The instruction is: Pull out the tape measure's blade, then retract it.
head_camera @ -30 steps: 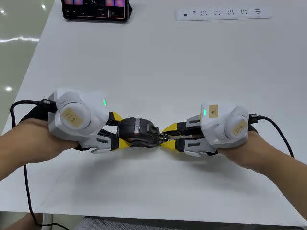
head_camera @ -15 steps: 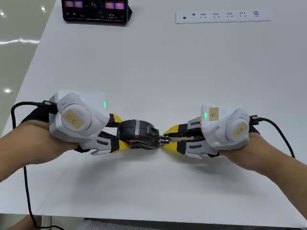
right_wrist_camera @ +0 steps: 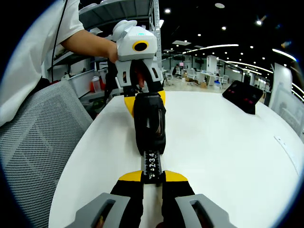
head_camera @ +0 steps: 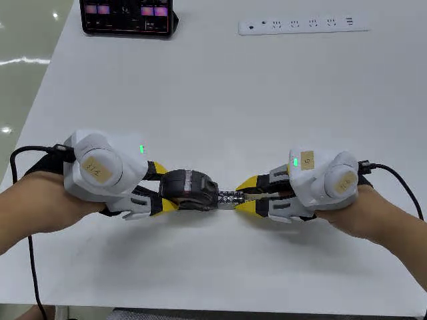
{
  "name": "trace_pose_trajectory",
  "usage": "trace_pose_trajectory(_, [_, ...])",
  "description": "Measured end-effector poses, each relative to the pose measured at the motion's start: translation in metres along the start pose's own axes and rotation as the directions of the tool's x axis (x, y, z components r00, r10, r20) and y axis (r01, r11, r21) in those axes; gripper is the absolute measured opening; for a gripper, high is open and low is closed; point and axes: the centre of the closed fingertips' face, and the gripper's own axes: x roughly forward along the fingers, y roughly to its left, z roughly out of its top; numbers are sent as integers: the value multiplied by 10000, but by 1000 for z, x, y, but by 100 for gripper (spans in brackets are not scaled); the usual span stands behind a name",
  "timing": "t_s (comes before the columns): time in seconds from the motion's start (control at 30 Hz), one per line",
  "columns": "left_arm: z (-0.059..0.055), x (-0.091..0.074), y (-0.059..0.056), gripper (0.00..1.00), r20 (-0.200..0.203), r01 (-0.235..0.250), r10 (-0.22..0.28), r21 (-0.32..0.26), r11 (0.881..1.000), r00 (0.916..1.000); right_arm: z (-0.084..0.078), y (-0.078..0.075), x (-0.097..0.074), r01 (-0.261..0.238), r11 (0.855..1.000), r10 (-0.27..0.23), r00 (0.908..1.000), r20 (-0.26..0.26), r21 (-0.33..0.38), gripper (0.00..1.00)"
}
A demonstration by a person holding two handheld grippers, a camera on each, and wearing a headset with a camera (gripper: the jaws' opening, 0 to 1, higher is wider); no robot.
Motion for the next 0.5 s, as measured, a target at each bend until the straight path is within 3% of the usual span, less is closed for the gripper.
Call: trace_pose_trajectory(0.5, [2, 0, -1, 24, 19, -17, 17, 48, 10000, 10000, -12, 0, -17, 88, 9998, -85, 9998, -151, 182, 11])
